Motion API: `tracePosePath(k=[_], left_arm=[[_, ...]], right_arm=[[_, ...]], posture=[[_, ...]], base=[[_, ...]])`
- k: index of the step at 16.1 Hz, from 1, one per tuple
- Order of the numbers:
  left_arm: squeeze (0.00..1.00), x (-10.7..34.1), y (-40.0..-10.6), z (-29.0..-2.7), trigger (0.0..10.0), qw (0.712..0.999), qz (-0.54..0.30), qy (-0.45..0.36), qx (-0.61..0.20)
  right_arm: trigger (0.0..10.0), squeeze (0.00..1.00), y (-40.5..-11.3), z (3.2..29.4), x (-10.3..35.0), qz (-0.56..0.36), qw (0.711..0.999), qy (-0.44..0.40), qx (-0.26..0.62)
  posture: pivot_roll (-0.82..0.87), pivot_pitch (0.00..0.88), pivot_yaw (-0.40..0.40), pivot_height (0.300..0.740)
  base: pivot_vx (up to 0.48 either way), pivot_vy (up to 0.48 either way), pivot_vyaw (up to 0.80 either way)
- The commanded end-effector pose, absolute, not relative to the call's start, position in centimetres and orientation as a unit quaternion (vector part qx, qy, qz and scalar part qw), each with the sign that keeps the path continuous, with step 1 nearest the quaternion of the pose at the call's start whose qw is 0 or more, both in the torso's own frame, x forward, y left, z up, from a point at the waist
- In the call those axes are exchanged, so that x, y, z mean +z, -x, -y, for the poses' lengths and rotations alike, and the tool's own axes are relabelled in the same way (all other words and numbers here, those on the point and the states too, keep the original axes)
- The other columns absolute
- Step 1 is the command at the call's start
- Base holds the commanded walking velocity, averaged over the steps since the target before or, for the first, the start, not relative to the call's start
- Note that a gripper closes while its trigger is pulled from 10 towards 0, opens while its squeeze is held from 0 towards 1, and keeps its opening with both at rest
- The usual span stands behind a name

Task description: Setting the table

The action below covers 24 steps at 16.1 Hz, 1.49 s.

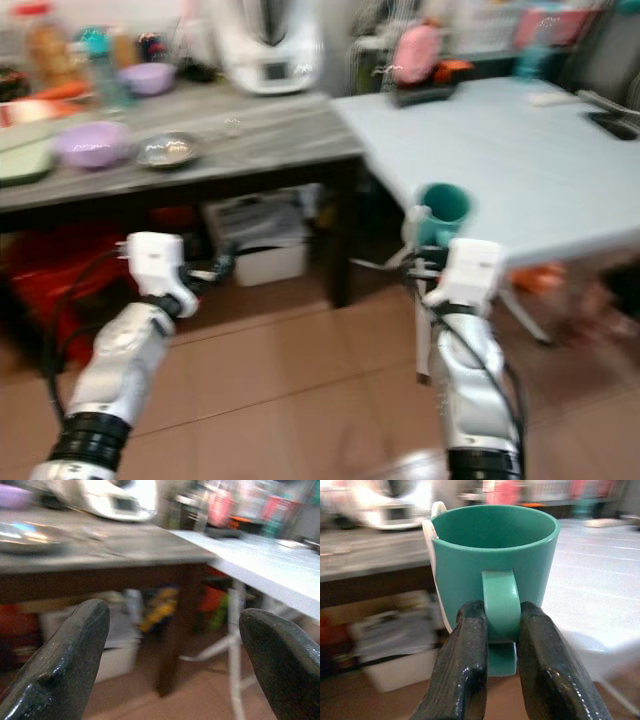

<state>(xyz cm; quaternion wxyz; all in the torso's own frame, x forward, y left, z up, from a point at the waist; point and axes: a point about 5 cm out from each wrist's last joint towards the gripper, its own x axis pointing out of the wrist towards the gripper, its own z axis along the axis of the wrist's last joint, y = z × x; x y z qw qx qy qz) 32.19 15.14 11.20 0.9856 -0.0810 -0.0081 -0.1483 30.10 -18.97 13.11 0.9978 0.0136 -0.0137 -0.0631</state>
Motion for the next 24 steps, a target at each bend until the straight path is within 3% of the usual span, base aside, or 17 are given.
tracePosePath(k=[1, 5, 11, 24], left_arm=[[0.00, 11.00, -32.14, -14.60, 10.0, 0.985, 0.002, 0.078, -0.155], [0.00, 10.98, -32.12, -14.60, 10.0, 0.985, 0.003, 0.077, -0.153], [0.00, 11.63, -31.81, -14.87, 10.0, 0.984, 0.028, 0.074, -0.162], [0.00, 11.90, -31.18, -14.39, 10.0, 0.981, 0.035, 0.073, -0.177]], right_arm=[[10.0, 0.00, -30.12, 19.55, 13.92, 0.030, 0.997, -0.009, -0.071], [10.0, 0.00, -30.13, 19.60, 13.87, 0.030, 0.997, -0.011, -0.072], [10.0, 0.00, -30.17, 19.58, 14.01, 0.036, 0.997, -0.009, -0.069], [10.0, 0.00, -29.86, 19.76, 14.40, 0.044, 0.996, -0.008, -0.072]], posture=[[-0.06, 0.000, 0.017, 0.740], [-0.06, 0.000, 0.017, 0.740], [-0.05, 0.000, 0.013, 0.740], [-0.05, 0.000, 0.013, 0.740]], base=[[0.000, 0.439, 0.79], [0.000, 0.406, 0.31], [0.000, 0.000, 0.17], [0.394, 0.000, 0.42]])
